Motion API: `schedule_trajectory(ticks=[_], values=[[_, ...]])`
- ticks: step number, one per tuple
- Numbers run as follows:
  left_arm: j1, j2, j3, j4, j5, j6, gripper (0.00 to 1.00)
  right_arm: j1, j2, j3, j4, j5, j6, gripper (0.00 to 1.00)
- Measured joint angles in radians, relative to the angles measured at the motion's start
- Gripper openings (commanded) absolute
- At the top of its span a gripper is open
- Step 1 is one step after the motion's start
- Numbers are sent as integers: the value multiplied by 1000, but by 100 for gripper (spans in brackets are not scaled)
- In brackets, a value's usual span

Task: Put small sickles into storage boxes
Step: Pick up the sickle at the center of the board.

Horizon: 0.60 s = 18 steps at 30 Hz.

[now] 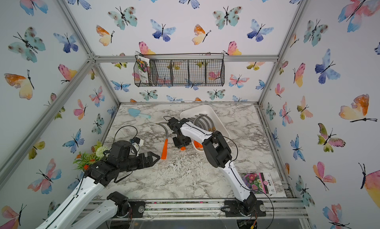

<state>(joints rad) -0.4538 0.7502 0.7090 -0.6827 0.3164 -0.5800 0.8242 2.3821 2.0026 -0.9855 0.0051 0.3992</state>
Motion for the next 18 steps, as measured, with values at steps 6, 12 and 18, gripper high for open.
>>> schedule_trajectory(ticks=[6, 12, 18], values=[[0, 1, 0, 15, 3, 0, 98, 0, -19, -36, 32, 0, -4, 8], [0, 13, 0, 30, 4, -1, 98, 0, -21, -33, 29, 4, -9, 6], [0, 32, 0, 40, 10, -1, 98, 1, -23, -31, 13, 14, -9, 5]])
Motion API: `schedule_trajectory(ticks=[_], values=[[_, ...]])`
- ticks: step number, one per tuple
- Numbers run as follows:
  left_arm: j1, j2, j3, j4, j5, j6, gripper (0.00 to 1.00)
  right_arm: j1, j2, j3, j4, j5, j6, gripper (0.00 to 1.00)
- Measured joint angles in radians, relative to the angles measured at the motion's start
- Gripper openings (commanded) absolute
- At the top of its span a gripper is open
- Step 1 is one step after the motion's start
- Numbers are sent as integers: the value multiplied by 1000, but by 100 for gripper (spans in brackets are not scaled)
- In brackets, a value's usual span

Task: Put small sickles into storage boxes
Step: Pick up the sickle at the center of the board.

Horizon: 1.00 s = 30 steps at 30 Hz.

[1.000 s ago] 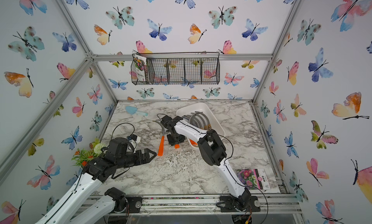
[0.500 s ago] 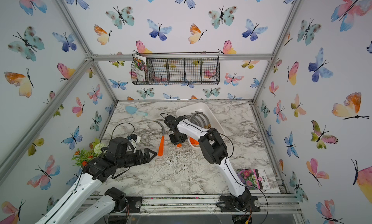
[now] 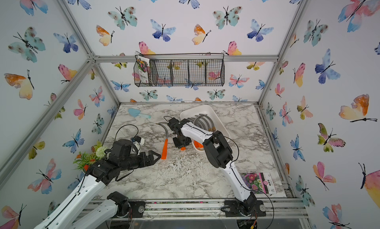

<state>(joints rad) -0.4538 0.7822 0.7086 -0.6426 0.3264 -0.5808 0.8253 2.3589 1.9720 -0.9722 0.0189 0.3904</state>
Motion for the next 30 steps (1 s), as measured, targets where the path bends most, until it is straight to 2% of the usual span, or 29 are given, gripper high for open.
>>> schedule_trajectory(ticks=[13, 22, 30], values=[[0, 56, 44, 17, 12, 8, 98, 0, -84, 3, -67, 12, 1, 5], [0, 111, 97, 26, 23, 29, 98, 0, -87, 84, -109, 31, 1, 5], [0, 185, 131, 63, 57, 42, 98, -21, -126, 85, -139, 45, -2, 5]])
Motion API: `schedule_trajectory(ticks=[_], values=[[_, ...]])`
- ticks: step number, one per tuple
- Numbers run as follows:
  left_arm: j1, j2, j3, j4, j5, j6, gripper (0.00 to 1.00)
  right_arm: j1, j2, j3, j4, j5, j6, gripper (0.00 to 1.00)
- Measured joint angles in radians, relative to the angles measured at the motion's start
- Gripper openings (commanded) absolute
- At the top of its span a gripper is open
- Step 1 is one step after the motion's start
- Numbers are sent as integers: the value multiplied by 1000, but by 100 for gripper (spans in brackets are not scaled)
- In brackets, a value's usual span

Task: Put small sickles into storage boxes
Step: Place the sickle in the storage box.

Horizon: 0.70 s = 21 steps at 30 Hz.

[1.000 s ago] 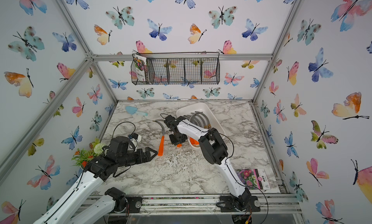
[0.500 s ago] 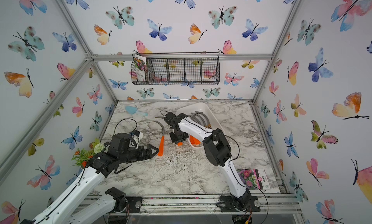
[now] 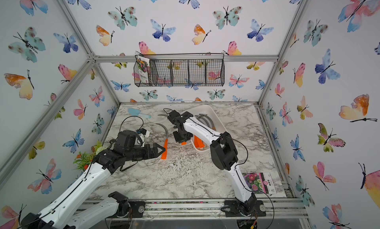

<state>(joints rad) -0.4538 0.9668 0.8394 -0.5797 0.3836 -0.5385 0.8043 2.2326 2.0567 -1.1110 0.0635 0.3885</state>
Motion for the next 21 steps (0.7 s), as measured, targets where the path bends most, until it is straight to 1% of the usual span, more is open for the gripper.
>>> schedule_trajectory(ticks=[4, 10, 21], values=[[0, 41, 20, 19, 16, 5, 98, -37, -46, -10, -7, 8, -10, 5], [-3, 119, 61, 56, 41, 19, 98, -102, -129, -74, -10, 22, -24, 5], [-70, 294, 164, 122, 59, 36, 98, -222, -221, -258, 1, 38, -65, 5]])
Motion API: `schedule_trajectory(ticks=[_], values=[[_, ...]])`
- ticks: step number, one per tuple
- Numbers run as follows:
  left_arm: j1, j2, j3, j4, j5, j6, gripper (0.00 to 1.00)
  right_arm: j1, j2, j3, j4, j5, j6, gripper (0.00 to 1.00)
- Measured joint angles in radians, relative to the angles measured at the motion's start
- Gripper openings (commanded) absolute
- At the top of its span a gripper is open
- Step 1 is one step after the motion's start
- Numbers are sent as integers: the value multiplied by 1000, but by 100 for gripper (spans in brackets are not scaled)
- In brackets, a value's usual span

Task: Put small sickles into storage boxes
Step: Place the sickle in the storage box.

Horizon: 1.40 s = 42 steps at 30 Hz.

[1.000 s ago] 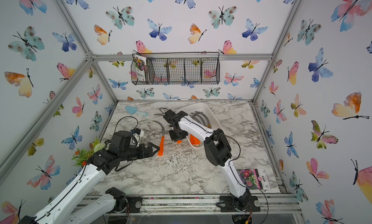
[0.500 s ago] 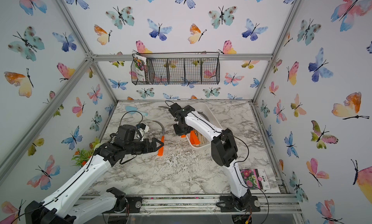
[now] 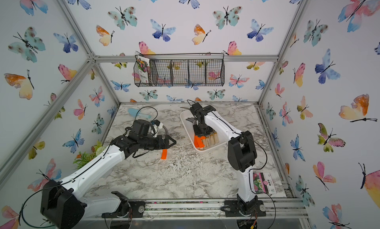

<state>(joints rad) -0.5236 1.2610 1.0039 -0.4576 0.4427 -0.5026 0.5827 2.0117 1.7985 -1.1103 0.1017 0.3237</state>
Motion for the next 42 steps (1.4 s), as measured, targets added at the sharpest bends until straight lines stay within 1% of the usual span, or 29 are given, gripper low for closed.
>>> schedule_trajectory(ticks=[6, 11, 19, 25, 28, 29, 37, 39, 41, 42], values=[[-33, 84, 45, 32, 2, 6, 98, -61, -31, -105, 42, 0, -26, 6], [-45, 134, 65, 48, 6, 8, 98, -94, -31, -155, 73, -1, -35, 6], [-48, 182, 81, 56, 11, 10, 98, -119, 3, -159, 124, -2, -53, 8], [-48, 185, 81, 56, 11, 10, 98, -130, 54, -167, 148, -3, -64, 11], [-48, 185, 81, 56, 11, 9, 98, -137, 64, -169, 153, -5, -70, 16], [-48, 185, 81, 57, 11, 9, 98, -137, 65, -169, 154, -5, -72, 19], [-48, 183, 62, 63, 11, 2, 98, -139, 65, -163, 153, -16, -76, 61], [-48, 182, 58, 62, 11, 1, 98, -139, 65, -148, 148, -17, -80, 67], [-48, 176, 58, 60, 10, 1, 98, -139, 62, -122, 142, -18, -79, 80], [-48, 173, 58, 60, 9, 1, 98, -139, 58, -112, 140, -19, -76, 89]])
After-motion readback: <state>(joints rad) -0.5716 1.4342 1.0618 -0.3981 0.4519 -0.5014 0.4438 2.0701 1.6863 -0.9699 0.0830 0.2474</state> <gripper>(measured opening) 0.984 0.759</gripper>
